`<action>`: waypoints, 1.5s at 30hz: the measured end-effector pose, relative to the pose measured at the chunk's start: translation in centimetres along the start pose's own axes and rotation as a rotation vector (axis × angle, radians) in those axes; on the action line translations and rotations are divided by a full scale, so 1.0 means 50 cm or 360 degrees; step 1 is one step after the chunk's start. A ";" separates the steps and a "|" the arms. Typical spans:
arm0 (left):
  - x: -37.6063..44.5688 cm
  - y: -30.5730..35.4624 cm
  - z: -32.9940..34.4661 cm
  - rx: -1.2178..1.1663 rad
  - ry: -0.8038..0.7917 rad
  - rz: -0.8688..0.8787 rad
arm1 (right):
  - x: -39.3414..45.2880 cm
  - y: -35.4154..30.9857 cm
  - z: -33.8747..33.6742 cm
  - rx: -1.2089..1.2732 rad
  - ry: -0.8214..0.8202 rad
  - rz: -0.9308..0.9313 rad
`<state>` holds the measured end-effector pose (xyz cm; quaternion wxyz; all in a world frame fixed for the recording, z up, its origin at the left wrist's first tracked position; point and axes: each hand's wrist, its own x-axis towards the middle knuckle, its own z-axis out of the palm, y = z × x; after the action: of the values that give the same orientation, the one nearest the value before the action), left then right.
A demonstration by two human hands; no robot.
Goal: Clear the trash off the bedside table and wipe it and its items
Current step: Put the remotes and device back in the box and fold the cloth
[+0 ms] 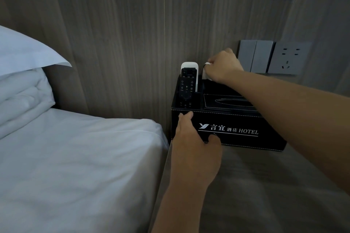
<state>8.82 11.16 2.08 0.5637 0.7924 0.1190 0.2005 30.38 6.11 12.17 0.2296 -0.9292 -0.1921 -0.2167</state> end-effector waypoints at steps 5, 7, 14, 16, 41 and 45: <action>0.000 0.001 0.003 0.0026 -0.0021 -0.0045 | 0.002 -0.021 -0.051 -0.0197 -0.0038 -0.0105; 0.001 0.002 0.002 0.0044 0.0003 -0.0050 | -0.017 -0.039 -0.063 0.0024 0.0295 -0.0265; 0.001 0.003 0.005 0.0049 0.0001 -0.0039 | -0.109 -0.097 -0.019 0.0607 -0.0332 -0.0303; 0.002 0.002 0.004 0.0035 0.0006 -0.0036 | -0.108 -0.101 -0.012 0.0848 -0.0449 -0.0176; -0.002 0.001 0.011 -0.0018 -0.0017 0.0001 | -0.041 -0.068 0.005 0.0790 -0.0042 0.0008; -0.019 0.011 0.018 -0.0015 -0.0025 0.0028 | -0.082 -0.055 -0.039 0.0945 0.0041 0.0017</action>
<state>8.36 9.79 2.18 0.5666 0.7923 0.1067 0.1996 25.10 6.29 12.67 0.4949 -0.8196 -0.2393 -0.1615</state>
